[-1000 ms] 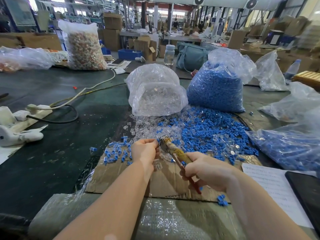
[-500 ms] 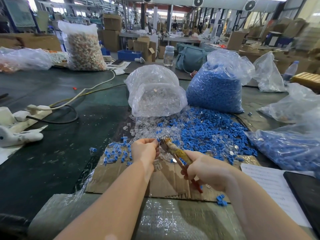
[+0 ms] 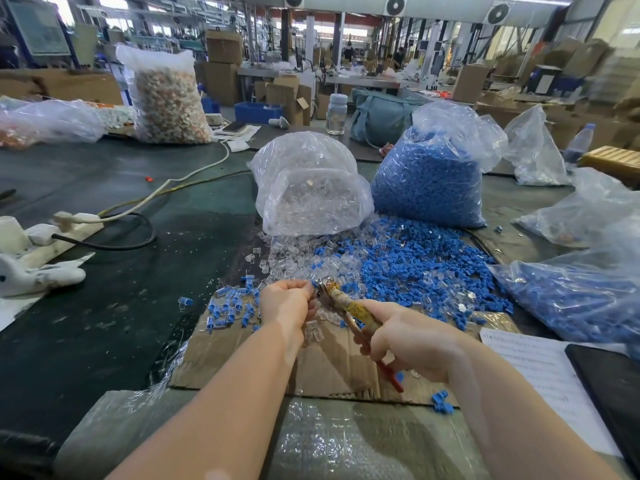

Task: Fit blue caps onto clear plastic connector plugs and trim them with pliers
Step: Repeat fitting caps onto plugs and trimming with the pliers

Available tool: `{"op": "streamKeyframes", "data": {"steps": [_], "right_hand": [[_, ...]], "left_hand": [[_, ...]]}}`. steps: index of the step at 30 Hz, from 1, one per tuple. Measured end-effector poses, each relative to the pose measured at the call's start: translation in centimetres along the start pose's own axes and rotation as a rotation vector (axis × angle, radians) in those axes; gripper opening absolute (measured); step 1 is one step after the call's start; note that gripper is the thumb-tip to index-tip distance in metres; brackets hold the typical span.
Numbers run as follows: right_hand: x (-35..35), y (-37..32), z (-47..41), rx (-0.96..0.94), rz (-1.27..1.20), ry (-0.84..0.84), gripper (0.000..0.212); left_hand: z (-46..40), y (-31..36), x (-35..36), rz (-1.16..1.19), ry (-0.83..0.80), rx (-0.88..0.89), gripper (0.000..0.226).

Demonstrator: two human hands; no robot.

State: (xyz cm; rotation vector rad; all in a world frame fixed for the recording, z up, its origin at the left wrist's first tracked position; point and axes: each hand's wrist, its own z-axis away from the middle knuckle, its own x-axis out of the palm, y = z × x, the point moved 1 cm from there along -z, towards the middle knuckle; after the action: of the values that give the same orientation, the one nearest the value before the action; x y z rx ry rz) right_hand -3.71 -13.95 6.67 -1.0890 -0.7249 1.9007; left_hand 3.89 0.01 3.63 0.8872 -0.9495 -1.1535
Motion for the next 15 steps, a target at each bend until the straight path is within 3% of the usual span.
{"op": "streamKeyframes", "data": {"steps": [15], "right_hand": [[1.1,0.5,-0.3,-0.044,-0.046,0.119,0.061]], "left_hand": [[-0.7,-1.0,-0.4,0.015,0.009,-0.019,0.006]]}}
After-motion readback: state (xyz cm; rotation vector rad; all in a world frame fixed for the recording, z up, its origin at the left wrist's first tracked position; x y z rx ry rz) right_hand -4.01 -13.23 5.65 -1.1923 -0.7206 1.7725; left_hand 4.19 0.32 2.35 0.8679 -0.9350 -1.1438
